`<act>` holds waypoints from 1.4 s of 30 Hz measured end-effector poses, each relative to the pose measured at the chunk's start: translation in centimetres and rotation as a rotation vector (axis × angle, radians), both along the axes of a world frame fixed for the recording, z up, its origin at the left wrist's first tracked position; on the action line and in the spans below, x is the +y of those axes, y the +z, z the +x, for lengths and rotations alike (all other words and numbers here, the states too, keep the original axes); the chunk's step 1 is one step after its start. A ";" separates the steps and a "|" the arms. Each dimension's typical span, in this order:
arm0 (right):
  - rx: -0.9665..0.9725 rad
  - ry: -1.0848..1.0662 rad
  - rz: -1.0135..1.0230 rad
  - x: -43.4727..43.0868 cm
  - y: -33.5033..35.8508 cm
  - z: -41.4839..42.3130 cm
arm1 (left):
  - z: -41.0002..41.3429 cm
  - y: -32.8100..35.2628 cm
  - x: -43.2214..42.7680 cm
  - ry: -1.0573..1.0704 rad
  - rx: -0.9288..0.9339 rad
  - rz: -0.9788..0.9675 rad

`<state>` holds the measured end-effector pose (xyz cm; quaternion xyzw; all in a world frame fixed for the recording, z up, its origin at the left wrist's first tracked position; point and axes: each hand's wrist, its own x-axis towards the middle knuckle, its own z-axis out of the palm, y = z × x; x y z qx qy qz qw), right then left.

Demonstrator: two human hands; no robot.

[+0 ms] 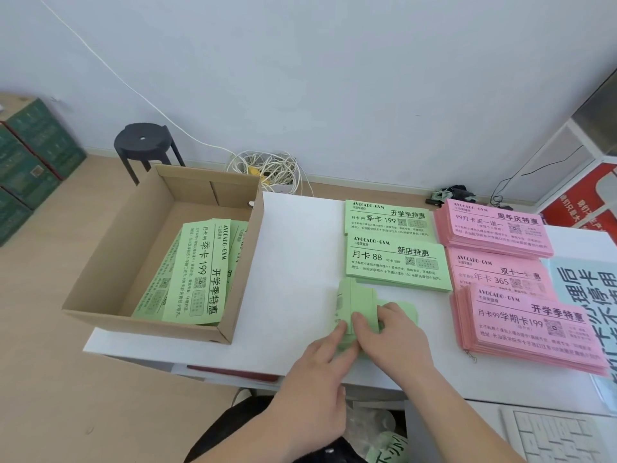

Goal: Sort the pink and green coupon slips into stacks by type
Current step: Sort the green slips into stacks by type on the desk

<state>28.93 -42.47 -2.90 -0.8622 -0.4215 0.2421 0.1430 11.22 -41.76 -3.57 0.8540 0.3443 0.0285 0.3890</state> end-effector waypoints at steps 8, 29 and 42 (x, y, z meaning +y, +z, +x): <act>0.008 0.031 -0.017 -0.1 0.7 0.2 | -0.9 -1.3 1.7 0.553 -0.255 -0.279; 0.039 0.043 0.006 -0.3 0.4 0.4 | -0.4 -1.5 1.8 0.554 -0.246 -0.318; 0.241 -0.097 0.023 -0.5 1.3 1.7 | 0.6 -0.7 0.1 0.166 -0.196 -0.225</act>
